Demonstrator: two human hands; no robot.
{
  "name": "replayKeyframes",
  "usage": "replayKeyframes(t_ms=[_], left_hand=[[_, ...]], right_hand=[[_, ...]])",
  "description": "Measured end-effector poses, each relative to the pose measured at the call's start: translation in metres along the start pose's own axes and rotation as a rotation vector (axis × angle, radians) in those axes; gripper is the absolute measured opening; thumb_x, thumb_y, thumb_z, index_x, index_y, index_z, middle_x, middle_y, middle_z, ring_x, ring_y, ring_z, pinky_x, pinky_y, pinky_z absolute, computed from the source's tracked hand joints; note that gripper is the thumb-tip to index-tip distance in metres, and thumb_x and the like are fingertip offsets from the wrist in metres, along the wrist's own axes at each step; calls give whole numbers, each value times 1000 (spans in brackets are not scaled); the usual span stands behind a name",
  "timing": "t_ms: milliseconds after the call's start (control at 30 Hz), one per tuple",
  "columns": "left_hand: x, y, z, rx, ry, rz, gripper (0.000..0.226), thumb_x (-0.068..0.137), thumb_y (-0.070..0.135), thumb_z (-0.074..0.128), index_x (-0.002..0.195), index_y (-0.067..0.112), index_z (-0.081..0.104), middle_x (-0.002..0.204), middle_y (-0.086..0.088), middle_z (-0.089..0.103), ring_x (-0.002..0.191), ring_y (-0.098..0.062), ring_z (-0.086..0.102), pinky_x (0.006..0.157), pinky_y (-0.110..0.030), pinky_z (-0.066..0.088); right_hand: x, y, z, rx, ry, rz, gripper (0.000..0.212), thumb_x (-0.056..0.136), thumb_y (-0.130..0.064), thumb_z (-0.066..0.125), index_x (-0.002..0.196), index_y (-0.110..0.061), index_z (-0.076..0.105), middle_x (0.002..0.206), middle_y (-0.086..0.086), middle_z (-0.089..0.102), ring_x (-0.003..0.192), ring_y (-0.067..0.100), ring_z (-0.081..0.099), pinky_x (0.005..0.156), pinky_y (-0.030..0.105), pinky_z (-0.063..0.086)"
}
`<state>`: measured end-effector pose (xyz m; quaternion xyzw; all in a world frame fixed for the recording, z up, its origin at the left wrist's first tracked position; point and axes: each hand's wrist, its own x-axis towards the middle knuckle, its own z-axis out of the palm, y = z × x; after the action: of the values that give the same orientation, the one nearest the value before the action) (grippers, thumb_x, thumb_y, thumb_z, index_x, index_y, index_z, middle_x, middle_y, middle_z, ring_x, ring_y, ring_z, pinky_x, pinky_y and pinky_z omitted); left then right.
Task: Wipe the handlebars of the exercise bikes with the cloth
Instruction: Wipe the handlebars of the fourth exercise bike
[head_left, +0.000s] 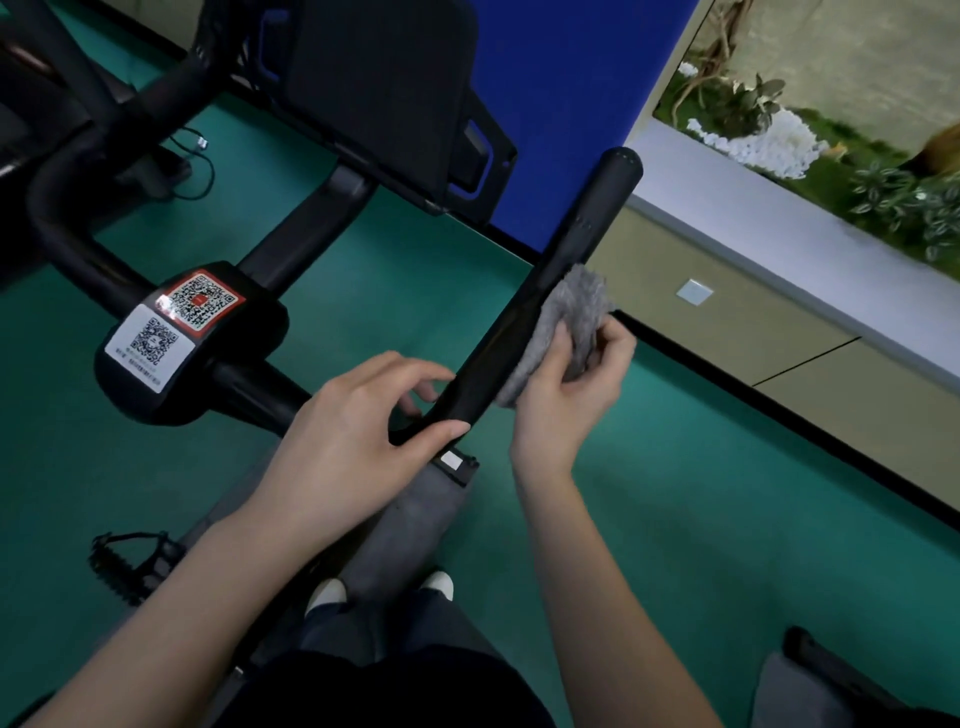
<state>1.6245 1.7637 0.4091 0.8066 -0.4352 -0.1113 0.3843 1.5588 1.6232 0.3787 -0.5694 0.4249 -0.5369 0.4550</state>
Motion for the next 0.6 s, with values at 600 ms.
replayKeyframes(t_ms=[600], left_hand=[[2,7,-3,23,-18,-31,42,73,54,62,105,27,66,89,16,56,74,-8,59,69,-31,52]], right_hand=[[-7,-39,-16,-395,-377,-296,21,79,6,67,96,-5,71,98,-1,59,95,12,59,88,16,43]])
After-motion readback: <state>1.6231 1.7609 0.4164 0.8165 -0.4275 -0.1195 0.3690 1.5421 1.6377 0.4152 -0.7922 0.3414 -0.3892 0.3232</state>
